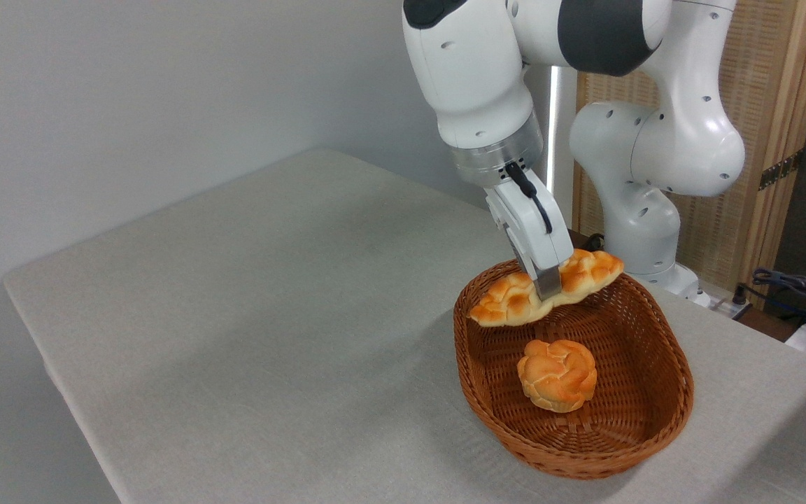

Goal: Put bread into the basket
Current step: 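Lower the loaf into the basket beside the round bun and open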

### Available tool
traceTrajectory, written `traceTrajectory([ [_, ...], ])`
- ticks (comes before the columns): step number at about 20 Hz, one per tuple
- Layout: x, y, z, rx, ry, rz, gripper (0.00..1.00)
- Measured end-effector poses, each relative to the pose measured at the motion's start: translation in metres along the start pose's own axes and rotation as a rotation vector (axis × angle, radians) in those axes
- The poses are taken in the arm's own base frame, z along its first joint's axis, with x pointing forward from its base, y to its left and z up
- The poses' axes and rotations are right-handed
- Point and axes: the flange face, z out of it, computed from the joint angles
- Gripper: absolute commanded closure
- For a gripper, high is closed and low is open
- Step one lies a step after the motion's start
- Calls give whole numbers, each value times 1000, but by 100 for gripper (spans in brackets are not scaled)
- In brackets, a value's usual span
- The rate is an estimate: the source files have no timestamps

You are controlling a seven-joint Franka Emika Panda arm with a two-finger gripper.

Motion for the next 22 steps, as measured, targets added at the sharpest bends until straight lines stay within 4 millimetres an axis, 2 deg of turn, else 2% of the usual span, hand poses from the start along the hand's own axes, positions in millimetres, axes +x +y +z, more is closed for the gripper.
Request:
traceTrajectory([
  [2, 0, -1, 1, 3, -19, 15, 2],
  [3, 0, -1, 2, 2, -23, 19, 0],
  [22, 3, -3, 5, 0, -30, 55, 0],
])
